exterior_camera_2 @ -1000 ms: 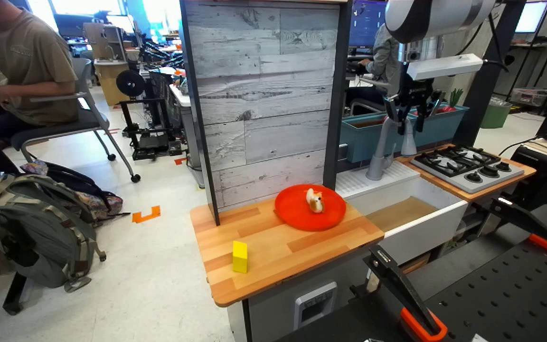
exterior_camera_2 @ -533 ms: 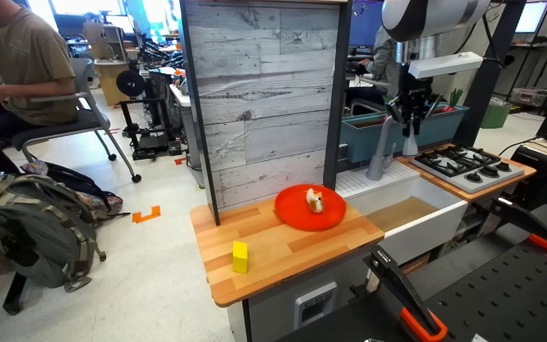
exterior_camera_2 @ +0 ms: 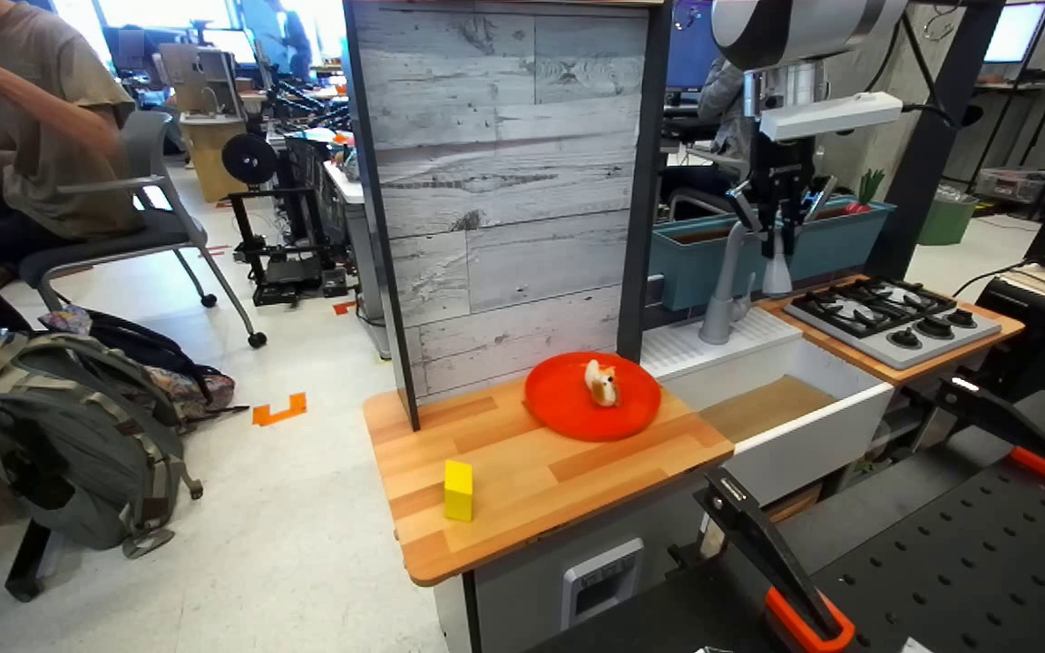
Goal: Turn the faucet to the left
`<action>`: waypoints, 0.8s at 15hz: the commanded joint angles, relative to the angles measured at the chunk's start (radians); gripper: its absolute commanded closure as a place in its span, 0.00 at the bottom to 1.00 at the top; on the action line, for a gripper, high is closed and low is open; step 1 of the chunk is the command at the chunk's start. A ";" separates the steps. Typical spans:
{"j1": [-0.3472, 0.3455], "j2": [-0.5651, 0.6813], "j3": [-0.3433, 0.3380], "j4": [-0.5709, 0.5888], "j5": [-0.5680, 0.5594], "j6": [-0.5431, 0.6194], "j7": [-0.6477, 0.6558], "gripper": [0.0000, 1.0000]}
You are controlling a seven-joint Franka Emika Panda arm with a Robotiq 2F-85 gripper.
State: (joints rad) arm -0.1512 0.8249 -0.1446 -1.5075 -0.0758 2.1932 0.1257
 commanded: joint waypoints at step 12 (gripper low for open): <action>0.002 0.008 0.041 -0.020 0.155 0.131 0.163 0.94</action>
State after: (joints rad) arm -0.1435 0.8503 -0.1430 -1.4581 0.0020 2.1608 0.2865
